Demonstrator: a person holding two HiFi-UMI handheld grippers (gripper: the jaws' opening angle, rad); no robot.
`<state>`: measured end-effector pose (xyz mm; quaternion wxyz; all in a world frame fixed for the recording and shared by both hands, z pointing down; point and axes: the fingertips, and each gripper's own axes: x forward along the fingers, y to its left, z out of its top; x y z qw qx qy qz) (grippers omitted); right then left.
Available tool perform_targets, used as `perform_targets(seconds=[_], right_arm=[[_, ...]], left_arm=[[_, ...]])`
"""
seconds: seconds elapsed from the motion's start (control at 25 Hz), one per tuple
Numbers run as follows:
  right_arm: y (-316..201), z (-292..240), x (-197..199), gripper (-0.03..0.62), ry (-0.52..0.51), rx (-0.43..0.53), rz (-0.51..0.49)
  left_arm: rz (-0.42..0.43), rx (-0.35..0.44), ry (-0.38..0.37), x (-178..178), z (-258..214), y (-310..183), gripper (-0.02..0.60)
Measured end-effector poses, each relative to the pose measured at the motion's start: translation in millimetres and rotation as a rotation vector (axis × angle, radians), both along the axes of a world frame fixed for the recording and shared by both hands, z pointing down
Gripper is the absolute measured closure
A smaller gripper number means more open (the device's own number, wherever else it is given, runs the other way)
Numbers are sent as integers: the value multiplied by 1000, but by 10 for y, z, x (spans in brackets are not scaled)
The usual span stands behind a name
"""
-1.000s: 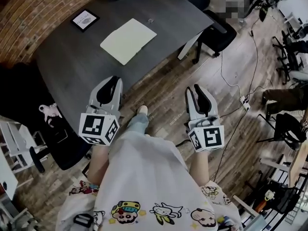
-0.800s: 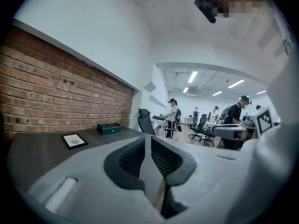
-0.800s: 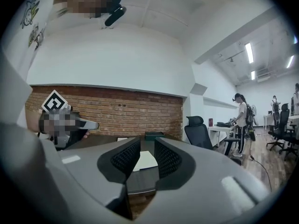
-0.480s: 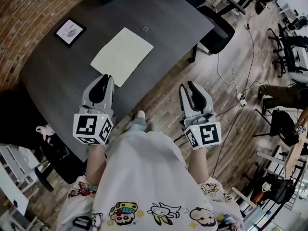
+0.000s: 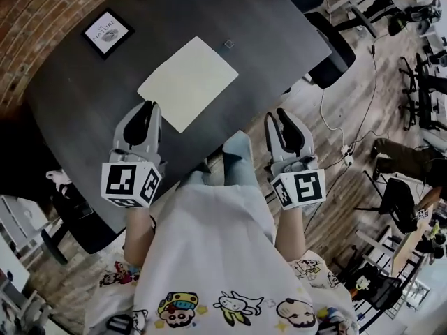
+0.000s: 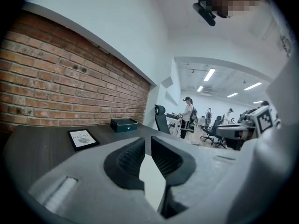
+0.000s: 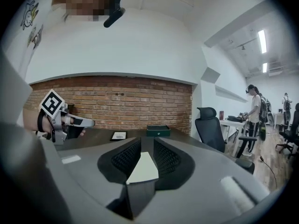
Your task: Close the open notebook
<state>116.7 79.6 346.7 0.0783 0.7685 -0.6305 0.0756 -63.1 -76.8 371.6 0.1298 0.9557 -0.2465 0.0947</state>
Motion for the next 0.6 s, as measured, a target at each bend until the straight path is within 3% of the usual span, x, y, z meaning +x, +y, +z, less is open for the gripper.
perform_targets(seconds=[0.24, 0.6], right_arm=[[-771, 0, 374, 494, 4, 17, -187], [-1894, -128, 790, 494, -29, 48, -557]], left_arm=[[-232, 24, 1, -130, -46, -352, 549], [-630, 21, -29, -178, -81, -520, 549]])
